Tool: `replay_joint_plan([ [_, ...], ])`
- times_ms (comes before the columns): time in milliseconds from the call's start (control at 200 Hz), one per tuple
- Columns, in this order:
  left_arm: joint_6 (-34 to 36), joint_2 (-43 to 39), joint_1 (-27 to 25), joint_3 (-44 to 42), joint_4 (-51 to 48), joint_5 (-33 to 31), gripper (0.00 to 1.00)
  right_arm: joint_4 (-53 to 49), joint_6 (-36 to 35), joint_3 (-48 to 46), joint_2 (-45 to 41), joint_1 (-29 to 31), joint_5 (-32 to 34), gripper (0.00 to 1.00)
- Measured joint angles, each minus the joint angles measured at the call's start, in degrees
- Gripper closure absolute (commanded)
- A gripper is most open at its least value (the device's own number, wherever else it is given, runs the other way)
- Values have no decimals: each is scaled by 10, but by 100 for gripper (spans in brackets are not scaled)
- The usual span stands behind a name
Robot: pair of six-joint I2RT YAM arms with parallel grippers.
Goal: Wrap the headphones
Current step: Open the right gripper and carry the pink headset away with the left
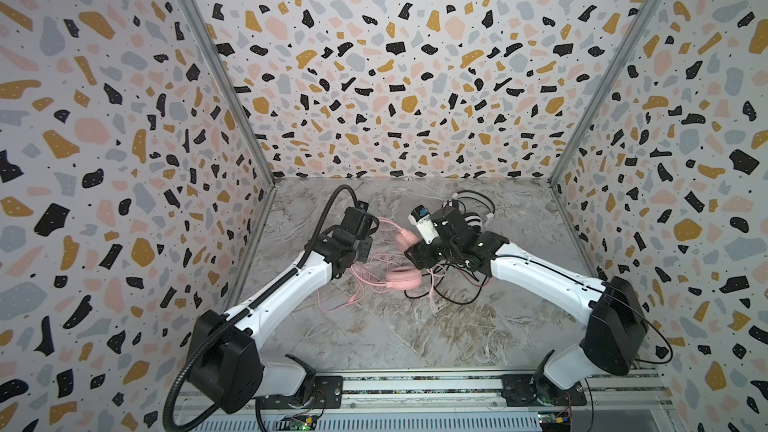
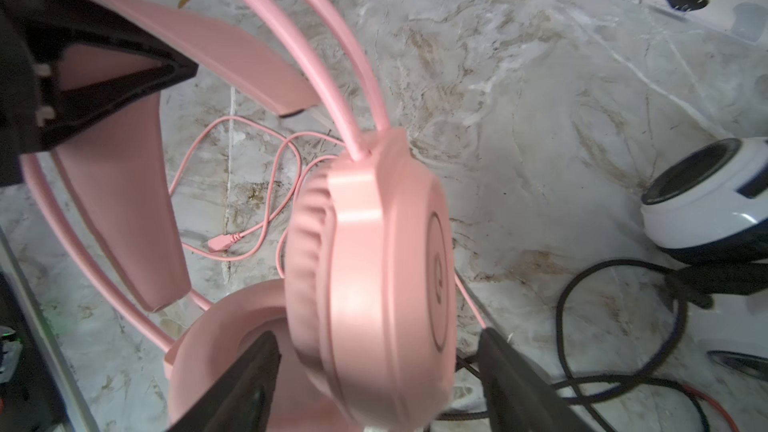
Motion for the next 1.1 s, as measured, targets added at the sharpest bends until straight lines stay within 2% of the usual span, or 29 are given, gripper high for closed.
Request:
replay_joint_plan([
  [195, -25, -37, 34, -20, 19, 14, 100, 87, 9, -89, -109, -82, -63, 17],
  [395, -63, -81, 95, -48, 40, 61, 100, 139, 15, -142, -96, -162, -105, 17],
  [461, -77, -97, 107, -52, 40, 64, 100, 150, 15, -152, -73, -165, -120, 17],
  [531, -87, -110, 111, -51, 40, 63, 93, 165, 19, -155, -41, -165, -138, 17],
  [646, -105, -120, 119, -51, 40, 71, 100, 189, 26, -150, 12, -163, -167, 17],
  [796, -123, -119, 142, -41, 28, 109, 100, 199, 30, -148, 53, -160, -183, 17],
  [926, -136, -110, 181, -8, 21, 160, 100, 217, 37, -149, 56, -160, -192, 17],
  [1096, -166, -98, 243, 36, 44, 261, 100, 223, 41, -135, 76, -156, -208, 17],
])
